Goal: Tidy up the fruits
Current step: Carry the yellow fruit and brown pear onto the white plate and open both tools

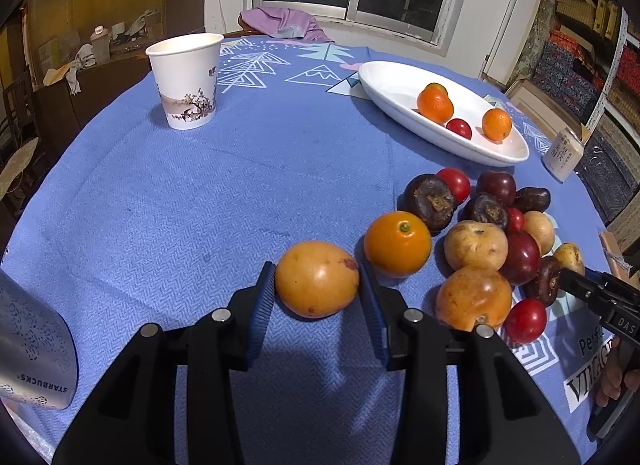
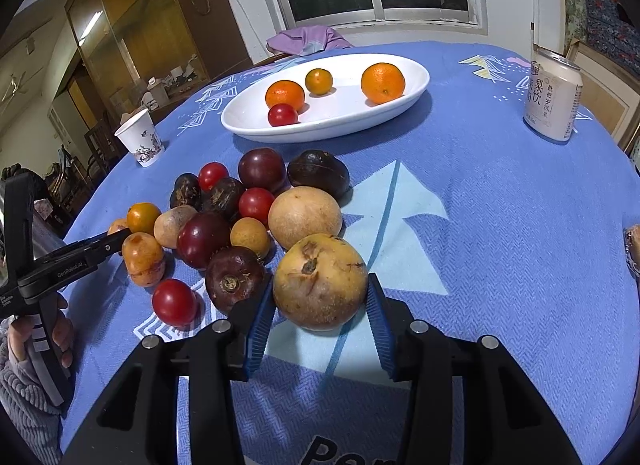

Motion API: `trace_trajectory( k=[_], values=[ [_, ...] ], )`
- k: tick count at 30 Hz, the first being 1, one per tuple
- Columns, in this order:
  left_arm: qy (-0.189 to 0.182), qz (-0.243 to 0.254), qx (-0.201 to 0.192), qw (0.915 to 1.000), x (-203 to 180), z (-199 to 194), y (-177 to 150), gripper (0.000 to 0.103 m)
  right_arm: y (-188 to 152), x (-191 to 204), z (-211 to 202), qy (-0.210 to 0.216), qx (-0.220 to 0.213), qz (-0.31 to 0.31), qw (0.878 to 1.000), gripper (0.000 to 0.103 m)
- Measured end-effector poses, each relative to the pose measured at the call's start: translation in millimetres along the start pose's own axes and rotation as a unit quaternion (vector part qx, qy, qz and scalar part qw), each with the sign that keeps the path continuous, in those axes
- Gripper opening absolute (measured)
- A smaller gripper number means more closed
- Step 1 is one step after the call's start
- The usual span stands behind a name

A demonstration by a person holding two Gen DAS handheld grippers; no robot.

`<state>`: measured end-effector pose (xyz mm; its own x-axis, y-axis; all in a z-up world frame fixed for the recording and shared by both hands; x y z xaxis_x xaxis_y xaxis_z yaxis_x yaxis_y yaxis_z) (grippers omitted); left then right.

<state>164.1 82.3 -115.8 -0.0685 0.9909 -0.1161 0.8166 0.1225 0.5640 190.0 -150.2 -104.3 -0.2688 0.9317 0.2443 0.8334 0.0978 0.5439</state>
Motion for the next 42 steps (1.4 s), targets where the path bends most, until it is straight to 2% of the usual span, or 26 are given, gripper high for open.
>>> trace_trajectory(
  k=[9,15,19,23,28,30,34,42],
  values=[
    [0.004,0.006,-0.001,1.0,-1.1,-2.3,-0.8,0.041,-0.2,-3.3,-1.8,-0.002,-0.002,0.005,1.0,0.046],
    [0.028,0.041,-0.05,0.9975,-12.0,-23.6,5.8,0.041,3.6,-8.7,-12.2,-0.003,-0.02,0.015,1.0,0.046],
    [0.021,0.03,-0.068,0.997,-11.2,-37.2,13.9,0.041,10.4,-12.8,-26.5,-0.001,-0.045,0.024,0.999,0.045],
    [0.001,0.032,-0.071,0.997,-27.3,-50.3,37.4,0.041,26.8,-14.5,-47.3,0.01,-0.076,0.033,0.997,0.045],
    [0.001,0.044,-0.084,0.9954,-61.1,-57.5,96.9,0.041,78.3,-6.1,-65.3,0.02,-0.097,0.032,0.995,0.045],
    [0.001,0.047,-0.087,0.995,-74.8,-51.7,116.7,0.041,101.1,-0.2,-58.3,0.025,-0.092,0.03,0.995,0.045],
    [-0.014,0.033,-0.066,0.9971,-92.4,-13.4,146.1,0.041,129.3,9.4,-21.6,0.03,-0.065,0.034,0.997,0.045],
    [-0.01,0.01,-0.017,0.9998,-86.4,64.0,170.2,0.041,147.4,1.9,34.0,0.032,-0.032,0.05,0.998,0.045]
  ],
)
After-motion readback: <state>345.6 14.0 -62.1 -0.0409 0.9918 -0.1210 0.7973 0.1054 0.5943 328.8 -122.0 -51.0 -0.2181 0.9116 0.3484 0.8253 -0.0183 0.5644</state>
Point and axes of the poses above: each gripper's, at about its wrist camera, not at the fingertips, and z roughly the way its jaws point, x to its left, y to its top, the point moved 9 cm from there along z, roughly the way its jaws point, and after that the axes turned 5 degrees about x, right-handed, at the moved point
